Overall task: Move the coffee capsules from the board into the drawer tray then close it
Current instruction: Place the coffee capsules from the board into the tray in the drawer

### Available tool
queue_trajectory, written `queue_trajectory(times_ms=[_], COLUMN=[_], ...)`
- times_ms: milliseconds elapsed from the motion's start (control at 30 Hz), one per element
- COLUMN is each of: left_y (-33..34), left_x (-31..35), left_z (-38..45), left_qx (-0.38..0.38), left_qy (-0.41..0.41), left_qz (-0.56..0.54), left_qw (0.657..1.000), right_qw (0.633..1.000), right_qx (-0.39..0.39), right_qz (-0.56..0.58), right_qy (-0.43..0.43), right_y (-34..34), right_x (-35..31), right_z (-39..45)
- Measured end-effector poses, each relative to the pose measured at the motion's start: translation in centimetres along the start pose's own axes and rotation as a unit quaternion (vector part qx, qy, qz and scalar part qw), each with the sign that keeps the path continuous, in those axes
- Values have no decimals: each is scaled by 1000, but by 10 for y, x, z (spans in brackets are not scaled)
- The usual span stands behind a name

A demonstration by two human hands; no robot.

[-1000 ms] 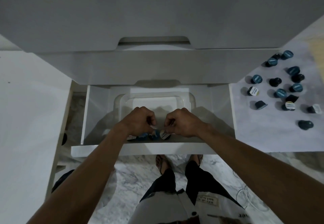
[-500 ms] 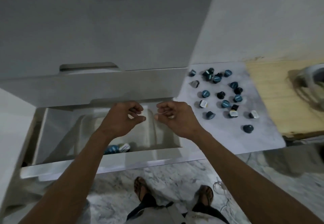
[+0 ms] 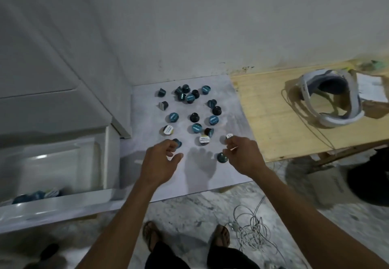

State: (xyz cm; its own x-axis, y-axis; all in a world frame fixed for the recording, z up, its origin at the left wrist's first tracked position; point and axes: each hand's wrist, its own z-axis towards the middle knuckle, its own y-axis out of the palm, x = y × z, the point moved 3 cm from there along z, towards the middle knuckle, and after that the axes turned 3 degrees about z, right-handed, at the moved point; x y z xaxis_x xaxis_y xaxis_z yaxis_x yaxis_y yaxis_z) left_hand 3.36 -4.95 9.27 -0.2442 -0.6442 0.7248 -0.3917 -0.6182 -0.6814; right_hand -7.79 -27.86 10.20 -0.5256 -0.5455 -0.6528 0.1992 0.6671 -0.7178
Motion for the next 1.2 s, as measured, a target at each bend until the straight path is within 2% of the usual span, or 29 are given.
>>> queue_trajectory(times_ms=[133,233,367,567,733,833,967,1100,1200], left_y=[45,61,73,74,71,73,72,71,71], left_x=[-19,-30,-44,-54,-56,-57,-61,-66,-64], left_z=[15,33,55,72,71,65,59,53,44], left_qx=[9,19,5,22,32,30,66,112,152], left_qy=[-71,-86,-116,-94,-136,-151,-171,-166,-157], left_qz=[64,112,144,139,87,68,32,49,-7], left_qw=[995,990,983,986,986,986,982,979,976], right_qw=[994,983,977,977,992,989,988,984,976], right_qx=[-85,-137,-153,-118,-91,-80,-5,74,119], right_qz=[-74,-120,-144,-157,-27,-4,23,18,43], right_qy=[15,-6,-35,-81,-82,-124,-155,-163,-176], right_y=[17,38,64,78,79,86,92,96,98], right_x=[35,44,48,45,48,56,65,74,79], right_z=[16,26,40,50,51,46,36,30,24])
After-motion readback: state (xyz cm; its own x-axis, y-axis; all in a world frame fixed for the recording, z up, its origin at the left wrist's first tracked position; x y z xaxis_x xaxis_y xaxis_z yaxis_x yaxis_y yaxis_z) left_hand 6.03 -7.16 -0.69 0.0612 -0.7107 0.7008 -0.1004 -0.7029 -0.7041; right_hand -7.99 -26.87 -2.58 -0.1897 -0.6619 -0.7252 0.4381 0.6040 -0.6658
